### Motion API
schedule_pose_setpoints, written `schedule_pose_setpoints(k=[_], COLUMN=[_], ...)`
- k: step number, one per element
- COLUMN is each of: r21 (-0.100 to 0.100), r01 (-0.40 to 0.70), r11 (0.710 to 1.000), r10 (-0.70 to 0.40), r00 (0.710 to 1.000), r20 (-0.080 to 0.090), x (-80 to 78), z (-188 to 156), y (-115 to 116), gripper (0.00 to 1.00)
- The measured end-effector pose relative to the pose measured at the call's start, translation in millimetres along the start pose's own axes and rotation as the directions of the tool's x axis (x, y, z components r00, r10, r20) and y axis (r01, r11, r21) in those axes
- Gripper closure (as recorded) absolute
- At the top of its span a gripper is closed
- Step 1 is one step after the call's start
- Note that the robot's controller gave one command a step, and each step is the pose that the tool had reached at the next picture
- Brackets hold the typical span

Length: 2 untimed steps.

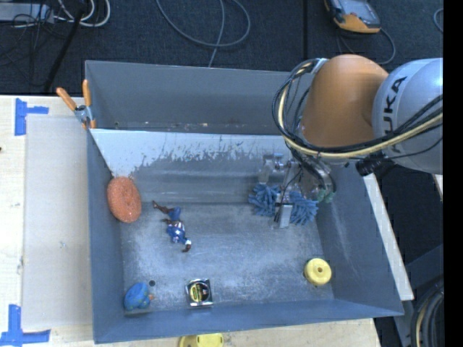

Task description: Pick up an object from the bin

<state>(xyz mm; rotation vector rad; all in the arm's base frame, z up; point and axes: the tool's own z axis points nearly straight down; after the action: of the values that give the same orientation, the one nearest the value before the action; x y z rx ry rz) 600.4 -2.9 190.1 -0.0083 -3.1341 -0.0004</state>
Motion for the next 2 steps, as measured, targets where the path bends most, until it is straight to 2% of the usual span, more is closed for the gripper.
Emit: schedule_pose_setpoints(k=[1, 2], r21=[0.0, -0.002], r01=[0.0, -0.043], r11=[1.0, 0.999], r10=[0.0, 0.043], r00=[1.0, 0.999], r20=[0.007, 0.015], x=[-1.0, -2.5], z=[-5, 30], y=[0, -13], gripper=[0.0, 0.0])
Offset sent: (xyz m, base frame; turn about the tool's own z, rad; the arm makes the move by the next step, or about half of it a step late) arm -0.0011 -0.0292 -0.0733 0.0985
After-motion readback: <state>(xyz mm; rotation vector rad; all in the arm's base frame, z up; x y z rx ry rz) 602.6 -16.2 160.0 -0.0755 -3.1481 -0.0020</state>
